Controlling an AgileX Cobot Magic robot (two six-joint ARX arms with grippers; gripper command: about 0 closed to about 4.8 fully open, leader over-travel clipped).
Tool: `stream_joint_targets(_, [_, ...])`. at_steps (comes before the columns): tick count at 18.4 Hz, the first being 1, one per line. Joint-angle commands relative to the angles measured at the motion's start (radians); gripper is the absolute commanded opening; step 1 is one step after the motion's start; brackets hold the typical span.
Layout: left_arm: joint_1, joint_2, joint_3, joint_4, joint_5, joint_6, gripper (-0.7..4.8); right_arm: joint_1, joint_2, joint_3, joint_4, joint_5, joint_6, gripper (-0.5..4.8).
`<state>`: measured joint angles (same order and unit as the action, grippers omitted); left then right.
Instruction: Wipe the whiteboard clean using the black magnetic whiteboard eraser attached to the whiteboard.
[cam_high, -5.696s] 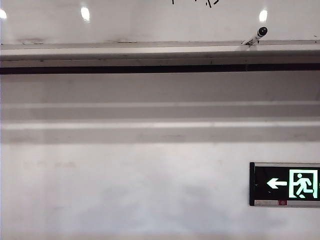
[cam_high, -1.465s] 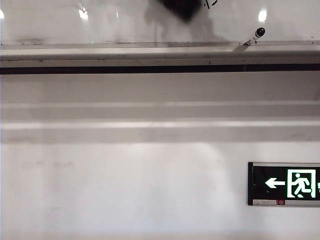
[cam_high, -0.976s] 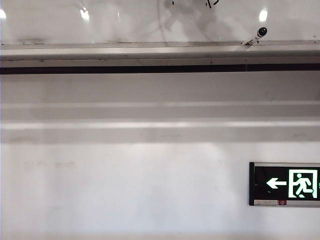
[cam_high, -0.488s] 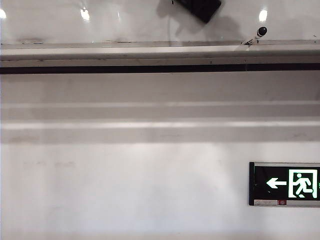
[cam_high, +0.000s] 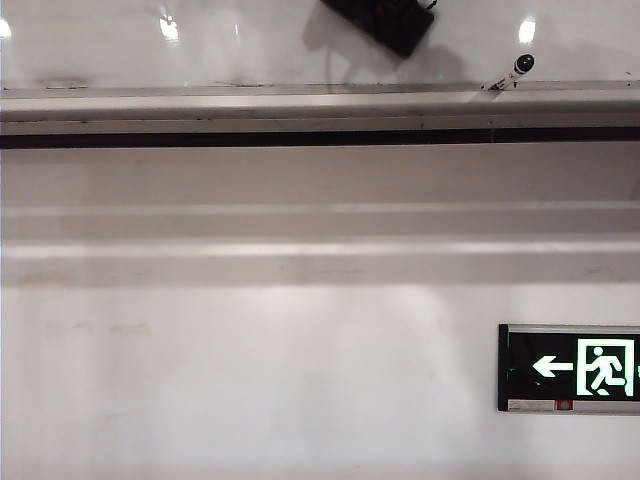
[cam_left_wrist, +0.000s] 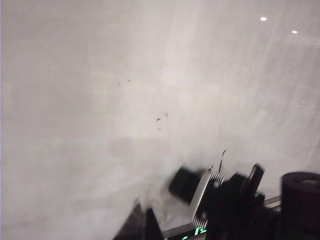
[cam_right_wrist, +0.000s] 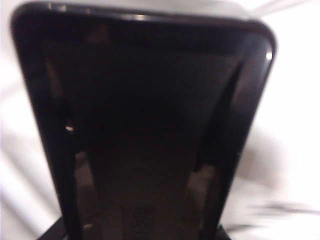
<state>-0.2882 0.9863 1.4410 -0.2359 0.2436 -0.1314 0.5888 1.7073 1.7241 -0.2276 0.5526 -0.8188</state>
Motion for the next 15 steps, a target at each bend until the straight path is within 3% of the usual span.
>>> stream_joint_targets(1, [-0.001, -0.003, 0.004, 0.014, 0.007, -0.004, -0.06, -0.011, -0.006, 0.015, 0.299, 0.038, -0.036, 0.00])
stream_joint_targets(3, [-0.001, -0.003, 0.004, 0.016, 0.007, -0.004, -0.06, -0.011, -0.005, 0.015, 0.321, -0.002, -0.048, 0.00])
stream_joint_targets(8, [-0.001, -0.003, 0.004, 0.030, 0.008, -0.004, -0.06, 0.002, 0.022, 0.015, 0.081, -0.155, -0.045, 0.00])
stream_joint_targets(11, [0.000, -0.003, 0.004, 0.029, 0.008, -0.004, -0.06, 0.016, 0.037, 0.015, 0.044, -0.215, -0.046, 0.00])
stream_joint_targets(13, [0.000, -0.004, 0.004, 0.029, 0.008, -0.004, -0.06, 0.027, 0.038, 0.015, 0.059, -0.174, -0.046, 0.00])
stream_joint_targets(15, [-0.001, -0.005, 0.004, 0.029, 0.008, -0.004, -0.06, 0.031, 0.037, 0.015, 0.130, 0.014, -0.056, 0.00])
